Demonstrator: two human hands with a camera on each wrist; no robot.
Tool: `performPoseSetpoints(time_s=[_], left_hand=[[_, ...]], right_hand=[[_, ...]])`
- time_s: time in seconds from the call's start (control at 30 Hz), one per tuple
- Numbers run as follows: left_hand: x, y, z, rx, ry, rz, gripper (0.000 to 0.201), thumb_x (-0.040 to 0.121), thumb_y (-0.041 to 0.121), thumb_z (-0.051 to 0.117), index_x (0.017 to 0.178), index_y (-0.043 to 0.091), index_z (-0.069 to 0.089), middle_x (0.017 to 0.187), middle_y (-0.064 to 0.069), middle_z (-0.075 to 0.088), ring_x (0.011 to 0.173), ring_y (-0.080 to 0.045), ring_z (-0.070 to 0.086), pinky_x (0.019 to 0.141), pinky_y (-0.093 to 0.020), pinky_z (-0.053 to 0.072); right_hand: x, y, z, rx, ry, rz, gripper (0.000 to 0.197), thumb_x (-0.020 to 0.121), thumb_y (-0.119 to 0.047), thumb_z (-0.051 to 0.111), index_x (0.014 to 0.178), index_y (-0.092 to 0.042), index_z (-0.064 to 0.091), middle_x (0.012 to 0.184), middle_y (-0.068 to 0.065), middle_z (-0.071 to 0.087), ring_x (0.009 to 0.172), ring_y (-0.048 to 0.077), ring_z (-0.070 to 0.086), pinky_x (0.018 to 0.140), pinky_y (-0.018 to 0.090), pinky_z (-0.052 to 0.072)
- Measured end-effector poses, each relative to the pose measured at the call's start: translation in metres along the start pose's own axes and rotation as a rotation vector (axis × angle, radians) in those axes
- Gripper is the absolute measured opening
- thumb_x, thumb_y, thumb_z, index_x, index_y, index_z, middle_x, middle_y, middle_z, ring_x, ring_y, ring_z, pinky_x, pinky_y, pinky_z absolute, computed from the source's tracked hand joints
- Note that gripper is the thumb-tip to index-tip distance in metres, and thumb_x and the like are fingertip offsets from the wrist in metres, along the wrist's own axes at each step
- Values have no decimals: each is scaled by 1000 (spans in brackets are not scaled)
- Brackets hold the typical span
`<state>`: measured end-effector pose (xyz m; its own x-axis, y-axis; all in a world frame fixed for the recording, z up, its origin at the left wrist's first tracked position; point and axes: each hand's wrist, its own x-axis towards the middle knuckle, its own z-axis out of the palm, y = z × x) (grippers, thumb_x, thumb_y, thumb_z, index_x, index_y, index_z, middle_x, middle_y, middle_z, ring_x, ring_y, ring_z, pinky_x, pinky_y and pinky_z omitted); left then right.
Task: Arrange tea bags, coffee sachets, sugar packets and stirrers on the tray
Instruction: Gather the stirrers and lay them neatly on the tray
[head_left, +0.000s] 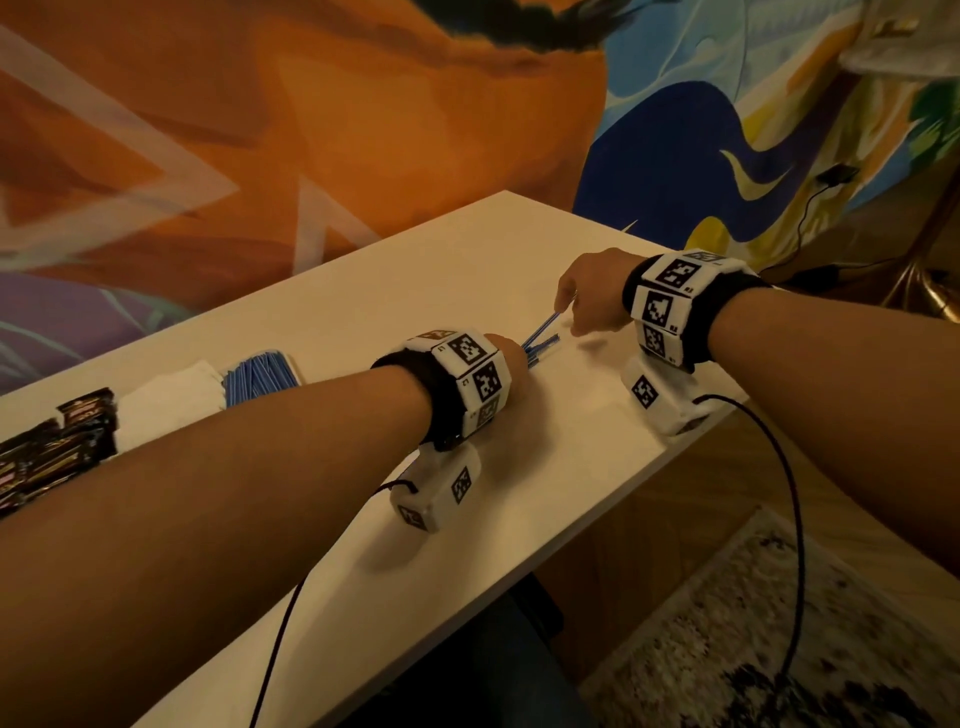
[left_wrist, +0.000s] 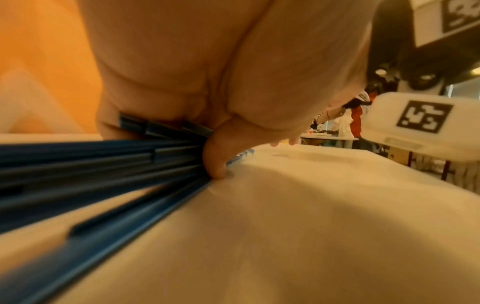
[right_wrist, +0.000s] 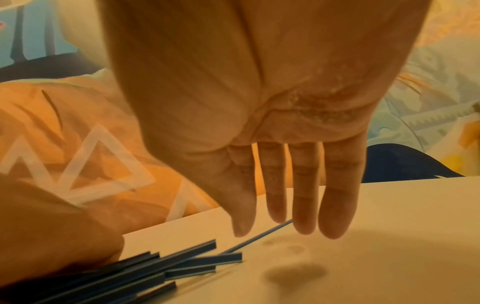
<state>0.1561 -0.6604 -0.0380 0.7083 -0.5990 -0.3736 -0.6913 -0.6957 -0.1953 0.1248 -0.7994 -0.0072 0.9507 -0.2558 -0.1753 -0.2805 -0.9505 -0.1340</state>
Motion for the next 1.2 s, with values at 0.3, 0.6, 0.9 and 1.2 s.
performPoseSetpoints(time_s=[0.3,0.6,0.9,1.2], left_hand=[[-18,-1,7,12,-14,-16,28,96,21,49,119,5,57,84,-2,49,79,-21,55,67,-25,42],[-29,-18,-15,-238,-63,-120,37,98,11,42,61,10,39,63,-3,39,53,-13,34,41,-18,30],[-39,-58,-8,-1114,38,-395,24,99,4,31,83,5,48,73,-12,50,63,-24,47,62,-36,42],[-65,-92,-13,-1447,72,-401,20,90,2,25,87,10,43,59,0,29,43,-10,18,36,-17,16]], right_hand=[[18,-20,-1,-153,-26,-79,38,89,-14,64,127,-12,61,132,6,58,118,25,55,87,28,45],[46,-33,8,-342,-52,-72,20,72,-29,77,86,-18,69,78,-1,64,77,24,63,71,34,54],[35,-28,26,-366,-134,-127,23,97,-20,50,112,-4,57,101,8,56,84,22,46,73,28,36],[-1,-66,11,-292,-133,-300,28,97,-18,48,118,-3,59,119,14,62,103,29,58,84,35,45]])
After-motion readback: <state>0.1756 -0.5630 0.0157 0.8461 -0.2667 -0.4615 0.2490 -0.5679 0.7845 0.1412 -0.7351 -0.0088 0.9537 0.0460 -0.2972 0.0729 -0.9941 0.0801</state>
